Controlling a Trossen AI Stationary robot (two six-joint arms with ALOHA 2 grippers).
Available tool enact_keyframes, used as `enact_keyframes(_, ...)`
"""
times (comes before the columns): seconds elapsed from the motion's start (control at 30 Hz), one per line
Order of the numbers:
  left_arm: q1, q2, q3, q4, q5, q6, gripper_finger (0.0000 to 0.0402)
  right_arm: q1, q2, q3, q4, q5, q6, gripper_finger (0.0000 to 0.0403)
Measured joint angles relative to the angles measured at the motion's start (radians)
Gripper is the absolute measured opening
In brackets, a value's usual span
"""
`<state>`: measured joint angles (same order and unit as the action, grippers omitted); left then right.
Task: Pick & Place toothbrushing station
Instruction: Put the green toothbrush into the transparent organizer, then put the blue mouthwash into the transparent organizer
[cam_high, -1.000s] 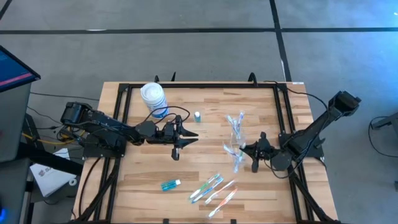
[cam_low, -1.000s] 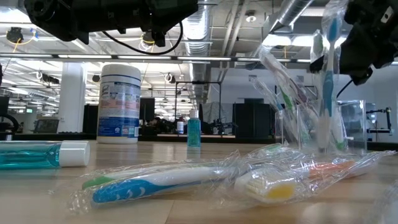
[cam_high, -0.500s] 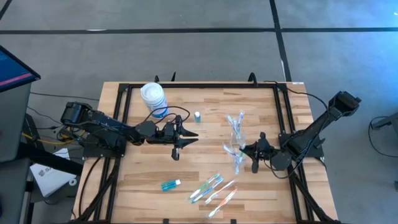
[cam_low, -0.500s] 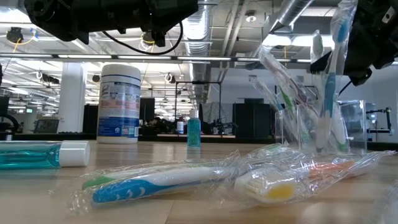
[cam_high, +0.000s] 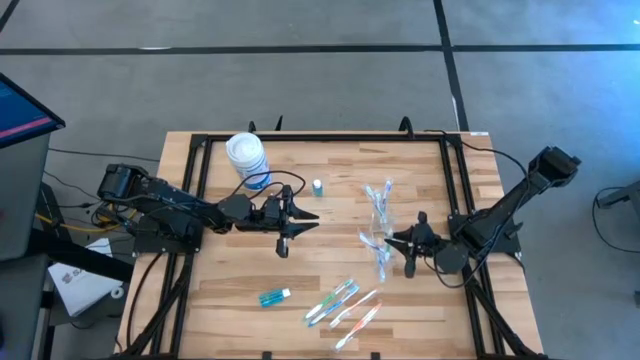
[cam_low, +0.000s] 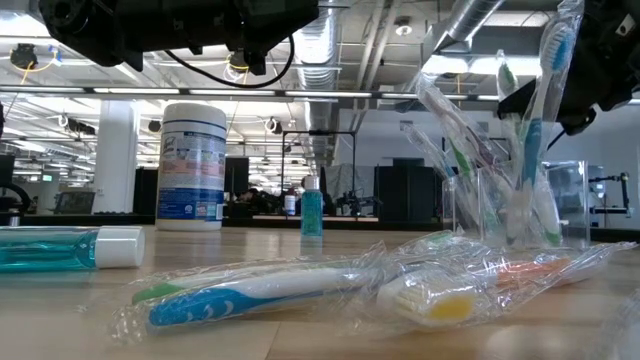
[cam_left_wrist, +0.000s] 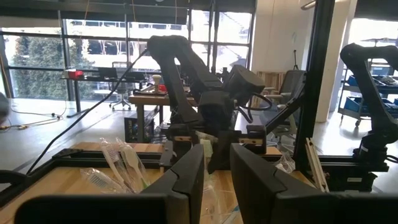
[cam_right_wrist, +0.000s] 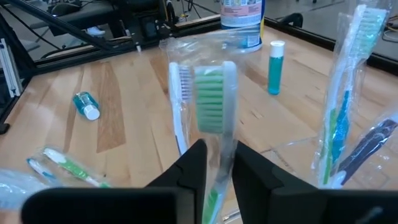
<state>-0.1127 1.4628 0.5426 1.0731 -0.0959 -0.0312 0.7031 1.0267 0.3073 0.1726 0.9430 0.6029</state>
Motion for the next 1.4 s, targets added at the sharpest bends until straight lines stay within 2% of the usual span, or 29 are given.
enact_keyframes(0.3,0.000,0.000,0.000,0.000,0.000,0.000,0.0072,-0.032,-0.032,0.000,-0.004,-0.018,-0.038,0.0118)
enact_keyframes(0.6,0.000,0.000,0.000,0.000,0.000,0.000,0.0072,-0.009,-0.086,0.002,-0.002,-0.021,-0.102,0.0171)
enact_keyframes(0.9,0.000,0.000,0.000,-0.001,0.000,0.000,0.0072,-0.018,-0.138,0.086,0.000,-0.019,-0.283,0.0162)
enact_keyframes(1.23,0.000,0.000,0.000,-0.002,0.000,0.000,0.0072,-0.019,-0.139,0.193,-0.006,0.001,-0.489,0.0161)
enact_keyframes(1.4,0.000,0.000,0.000,-0.003,0.000,0.000,0.0072,-0.060,-0.139,0.236,0.036,0.006,-0.604,0.0159)
